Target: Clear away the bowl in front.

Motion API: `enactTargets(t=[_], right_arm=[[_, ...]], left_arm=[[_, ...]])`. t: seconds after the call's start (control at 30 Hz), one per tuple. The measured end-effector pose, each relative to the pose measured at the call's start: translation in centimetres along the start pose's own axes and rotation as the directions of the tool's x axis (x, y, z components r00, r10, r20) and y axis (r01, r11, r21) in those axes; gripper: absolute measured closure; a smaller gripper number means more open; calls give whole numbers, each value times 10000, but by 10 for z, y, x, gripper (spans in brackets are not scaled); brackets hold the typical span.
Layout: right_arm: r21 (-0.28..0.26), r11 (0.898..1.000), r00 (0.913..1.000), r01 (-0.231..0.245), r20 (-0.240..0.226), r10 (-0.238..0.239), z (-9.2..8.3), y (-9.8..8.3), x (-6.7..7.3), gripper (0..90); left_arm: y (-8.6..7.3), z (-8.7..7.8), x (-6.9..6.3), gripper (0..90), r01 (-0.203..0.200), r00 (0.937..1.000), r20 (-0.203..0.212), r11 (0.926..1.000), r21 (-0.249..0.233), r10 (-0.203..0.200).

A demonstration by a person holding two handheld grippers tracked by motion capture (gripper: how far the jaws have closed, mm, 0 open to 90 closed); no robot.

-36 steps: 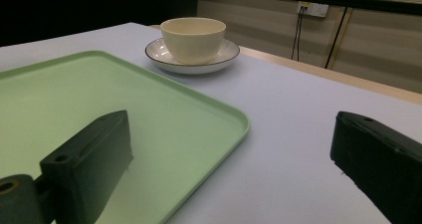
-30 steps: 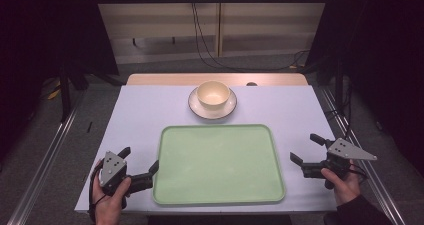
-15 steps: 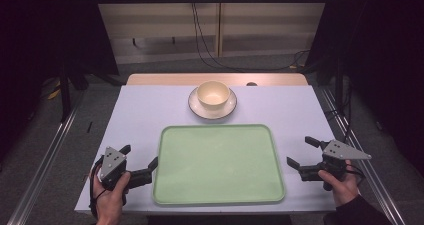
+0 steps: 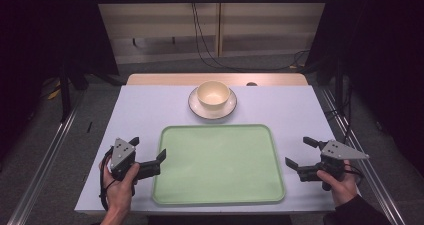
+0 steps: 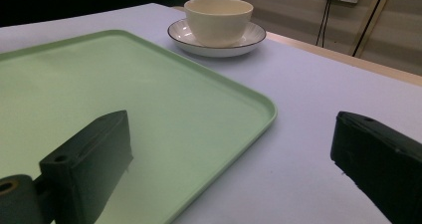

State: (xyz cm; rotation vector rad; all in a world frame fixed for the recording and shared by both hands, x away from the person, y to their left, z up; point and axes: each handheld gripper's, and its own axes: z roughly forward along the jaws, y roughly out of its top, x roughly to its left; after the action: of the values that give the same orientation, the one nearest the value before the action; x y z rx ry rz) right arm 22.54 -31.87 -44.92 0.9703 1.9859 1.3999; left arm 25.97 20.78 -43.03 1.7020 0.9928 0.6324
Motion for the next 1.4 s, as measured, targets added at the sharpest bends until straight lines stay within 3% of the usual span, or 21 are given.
enactTargets(t=[0.17,0.2,0.37,0.4,0.47,0.5,0.67,0.77,0.87,1.07,1.2,1.3,1.4], right_arm=[[-26,10000,10000,29,-66,-29,0,0,0,26],[-58,10000,10000,11,0,-11,0,0,0,26],[-146,9998,9999,110,20,-110,0,0,-1,25],[-137,9998,9999,110,29,-109,0,0,-1,25],[-91,9999,10000,90,12,-90,0,0,0,24],[-97,9999,10000,98,14,-98,0,0,0,24],[-191,9997,9999,137,25,-137,-2,0,-1,24],[-189,9997,9999,144,46,-143,-2,0,-1,24],[-193,9997,9999,117,42,-116,-2,0,-1,24],[-195,9997,9999,147,44,-146,-2,0,-2,22],[-377,9992,9998,111,144,-105,-6,2,-4,22],[-459,9989,9997,86,217,-76,-7,2,-4,22],[-500,9987,9997,85,240,-73,-7,1,-5,22]], left_arm=[[3,11,-3,32,-227,9995,224,9996,194,223],[6,16,-4,41,-332,9985,441,9991,271,319],[16,26,-8,43,-599,9953,775,9977,309,573],[18,28,-10,45,-506,9940,982,9984,252,479],[20,29,-13,44,-487,9949,896,9985,244,463],[24,31,-17,45,-717,9915,1105,9972,211,690],[29,37,-20,42,-818,9877,1348,9965,145,791],[32,48,-23,24,-1093,9781,1808,9937,250,1031],[35,52,-23,27,-1278,9745,1900,9913,306,1198],[46,71,-24,28,-1259,9708,2092,9917,268,1176],[50,78,-22,30,-1302,9712,2066,9905,436,1186],[52,84,-20,31,-1189,9751,1939,9918,478,1075],[53,91,-20,35,-1338,9731,1959,9896,527,1211]])
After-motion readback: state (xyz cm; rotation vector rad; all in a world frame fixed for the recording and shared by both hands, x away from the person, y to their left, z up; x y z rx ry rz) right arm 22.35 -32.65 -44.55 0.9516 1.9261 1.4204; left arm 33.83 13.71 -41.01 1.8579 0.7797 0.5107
